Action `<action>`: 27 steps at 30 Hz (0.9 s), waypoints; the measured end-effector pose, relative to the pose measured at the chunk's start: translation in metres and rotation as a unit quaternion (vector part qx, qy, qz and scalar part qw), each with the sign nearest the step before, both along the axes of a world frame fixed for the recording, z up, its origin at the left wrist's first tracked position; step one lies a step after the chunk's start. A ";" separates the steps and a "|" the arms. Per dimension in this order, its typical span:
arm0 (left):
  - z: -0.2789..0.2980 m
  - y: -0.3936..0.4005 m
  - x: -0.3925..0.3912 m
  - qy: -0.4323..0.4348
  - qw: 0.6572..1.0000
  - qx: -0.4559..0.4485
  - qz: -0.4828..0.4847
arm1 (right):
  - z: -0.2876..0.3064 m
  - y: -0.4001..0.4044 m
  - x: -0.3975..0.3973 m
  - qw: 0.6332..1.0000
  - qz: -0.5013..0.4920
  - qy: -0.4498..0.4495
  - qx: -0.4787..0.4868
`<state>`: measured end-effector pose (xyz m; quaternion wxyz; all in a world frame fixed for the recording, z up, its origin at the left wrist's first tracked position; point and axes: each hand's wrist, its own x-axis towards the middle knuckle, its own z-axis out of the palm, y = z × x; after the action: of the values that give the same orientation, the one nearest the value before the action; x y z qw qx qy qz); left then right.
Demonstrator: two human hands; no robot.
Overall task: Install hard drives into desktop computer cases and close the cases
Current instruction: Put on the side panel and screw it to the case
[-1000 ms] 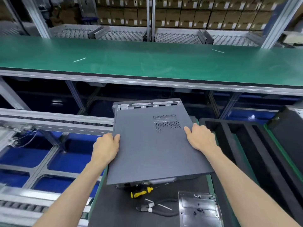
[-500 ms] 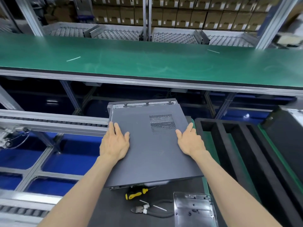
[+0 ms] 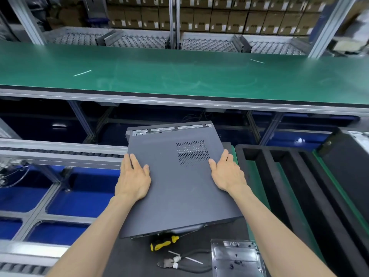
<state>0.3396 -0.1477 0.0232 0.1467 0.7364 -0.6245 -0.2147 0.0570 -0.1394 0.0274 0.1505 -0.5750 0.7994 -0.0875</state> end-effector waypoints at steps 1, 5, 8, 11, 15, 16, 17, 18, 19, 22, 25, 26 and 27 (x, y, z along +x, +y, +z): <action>-0.001 -0.001 0.000 -0.001 1.000 -0.002 -0.002 | 0.000 -0.002 0.000 1.000 0.000 -0.002 0.002; -0.004 -0.005 0.003 -0.054 0.998 -0.021 -0.016 | 0.002 -0.004 0.003 1.000 -0.001 0.002 -0.005; -0.004 -0.009 0.005 -0.076 0.996 -0.025 -0.027 | 0.000 -0.004 0.004 1.000 0.003 0.011 -0.004; -0.004 -0.011 0.006 -0.054 0.998 -0.020 -0.032 | -0.002 -0.005 0.002 1.000 0.008 0.014 0.011; -0.003 -0.014 0.014 -0.040 0.998 0.000 -0.040 | -0.004 -0.002 0.007 1.000 0.005 0.012 0.021; -0.003 -0.015 0.015 -0.035 0.998 0.000 -0.045 | -0.004 -0.002 0.008 1.000 0.006 0.017 0.024; -0.004 -0.014 0.015 -0.027 0.998 -0.004 -0.048 | -0.004 -0.002 0.008 0.999 0.006 0.024 0.026; -0.005 -0.013 0.014 -0.020 0.999 -0.010 -0.049 | -0.004 -0.002 0.009 0.999 0.007 0.029 0.028; -0.007 -0.012 0.013 -0.014 0.999 -0.014 -0.044 | -0.004 -0.001 0.008 0.999 0.006 0.034 0.030; -0.013 -0.014 0.009 -0.035 0.999 -0.020 -0.029 | -0.003 -0.003 0.006 0.999 0.009 0.035 0.028; -0.010 -0.023 0.007 -0.049 0.998 -0.014 -0.029 | 0.002 -0.009 0.005 0.999 0.011 0.029 0.029; -0.010 -0.024 0.007 -0.047 0.998 -0.011 -0.029 | 0.003 -0.011 0.005 0.999 0.012 0.031 0.028; -0.009 -0.024 0.007 -0.045 0.998 -0.010 -0.031 | 0.004 -0.012 0.005 0.999 0.014 0.033 0.025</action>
<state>0.3466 -0.1720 0.0138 0.1189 0.7244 -0.6550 -0.1791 0.0621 -0.1510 0.0312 0.1393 -0.5847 0.7979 -0.0463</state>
